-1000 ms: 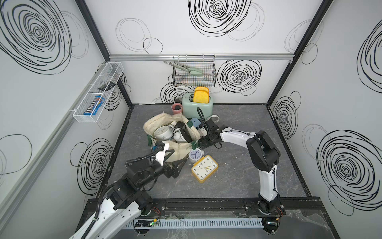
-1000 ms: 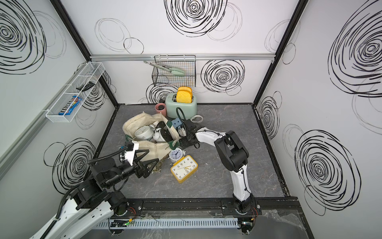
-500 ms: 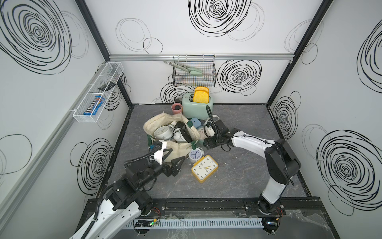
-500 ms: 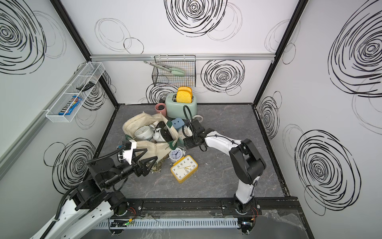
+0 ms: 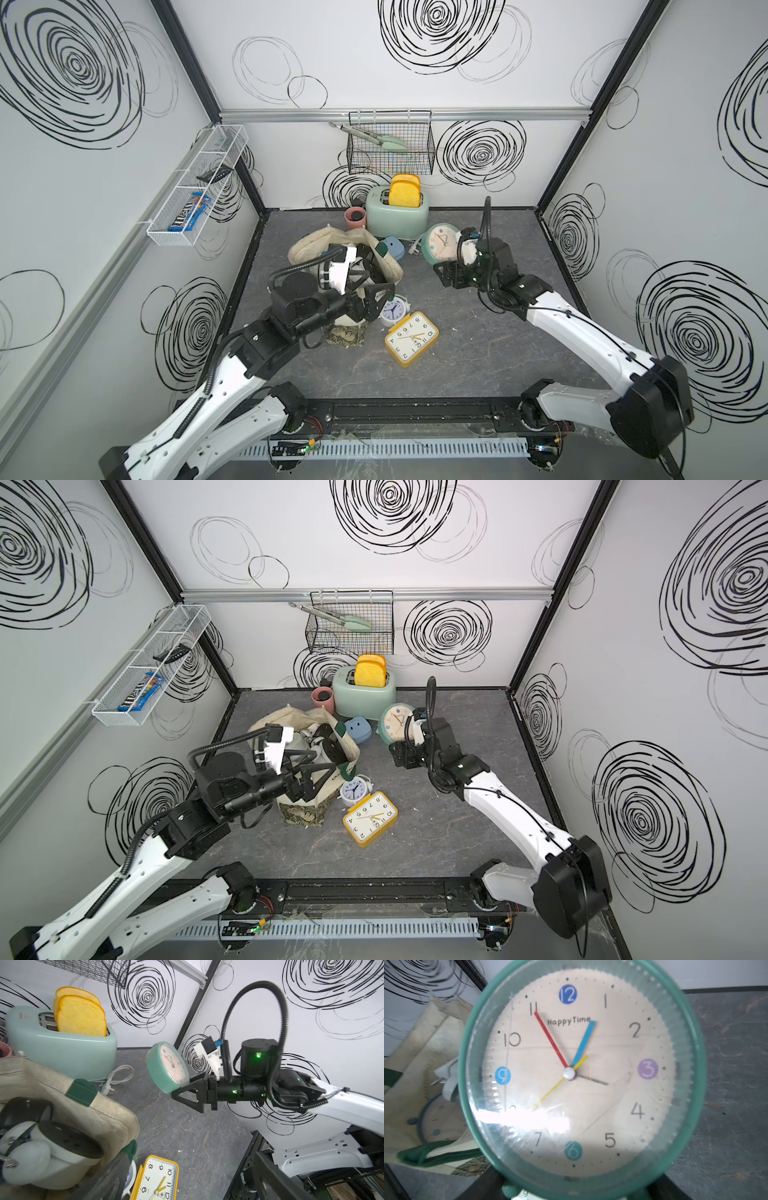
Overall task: Put the alarm clock into the canvas bag
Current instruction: Pick up the alarm from the center of the board.
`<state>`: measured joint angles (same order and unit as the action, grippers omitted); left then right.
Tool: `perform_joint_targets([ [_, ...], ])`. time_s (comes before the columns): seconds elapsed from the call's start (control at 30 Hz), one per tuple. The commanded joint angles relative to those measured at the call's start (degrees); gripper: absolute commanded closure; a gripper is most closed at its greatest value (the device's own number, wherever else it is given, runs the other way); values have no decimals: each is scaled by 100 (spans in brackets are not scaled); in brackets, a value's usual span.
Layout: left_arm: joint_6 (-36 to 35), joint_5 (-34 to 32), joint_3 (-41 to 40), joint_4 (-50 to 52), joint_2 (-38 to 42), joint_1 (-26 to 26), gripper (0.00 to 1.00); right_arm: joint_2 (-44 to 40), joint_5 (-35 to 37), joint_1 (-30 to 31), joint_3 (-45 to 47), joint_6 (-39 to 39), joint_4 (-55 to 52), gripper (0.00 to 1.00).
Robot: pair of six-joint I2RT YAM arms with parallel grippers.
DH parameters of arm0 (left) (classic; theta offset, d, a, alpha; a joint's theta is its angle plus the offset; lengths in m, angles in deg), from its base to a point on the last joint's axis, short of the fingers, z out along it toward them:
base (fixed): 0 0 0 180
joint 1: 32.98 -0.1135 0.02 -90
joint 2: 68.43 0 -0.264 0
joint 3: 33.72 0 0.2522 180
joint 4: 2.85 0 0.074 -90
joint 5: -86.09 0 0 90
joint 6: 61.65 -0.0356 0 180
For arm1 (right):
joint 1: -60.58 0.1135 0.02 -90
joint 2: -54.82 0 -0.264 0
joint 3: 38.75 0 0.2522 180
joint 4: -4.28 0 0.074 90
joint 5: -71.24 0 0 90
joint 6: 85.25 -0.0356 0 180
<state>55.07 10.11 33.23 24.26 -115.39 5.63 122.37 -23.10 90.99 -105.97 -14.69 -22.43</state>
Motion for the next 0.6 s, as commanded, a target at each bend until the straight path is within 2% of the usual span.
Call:
perform_joint_targets([
  [0.0, 204, 353, 525, -466, -631, 199, 4, -457, -232, 26, 40, -150, 418, 54],
  [0.17, 155, 136, 1342, -321, -1693, 703, 4, -779, -535, 39, -49, -164, 210, 54],
  [0.33, 522, -119, 1892, -278, -2406, 777, 4, -1044, -675, 44, -43, -207, 136, 55],
  [0.43, 754, -527, 2228, -45, -2779, 792, 4, -1163, -793, 47, -42, -243, 122, 55],
  [0.57, 1000, -779, 2389, -189, -3063, 801, 2, -1257, -929, 39, -47, -284, 110, 56],
])
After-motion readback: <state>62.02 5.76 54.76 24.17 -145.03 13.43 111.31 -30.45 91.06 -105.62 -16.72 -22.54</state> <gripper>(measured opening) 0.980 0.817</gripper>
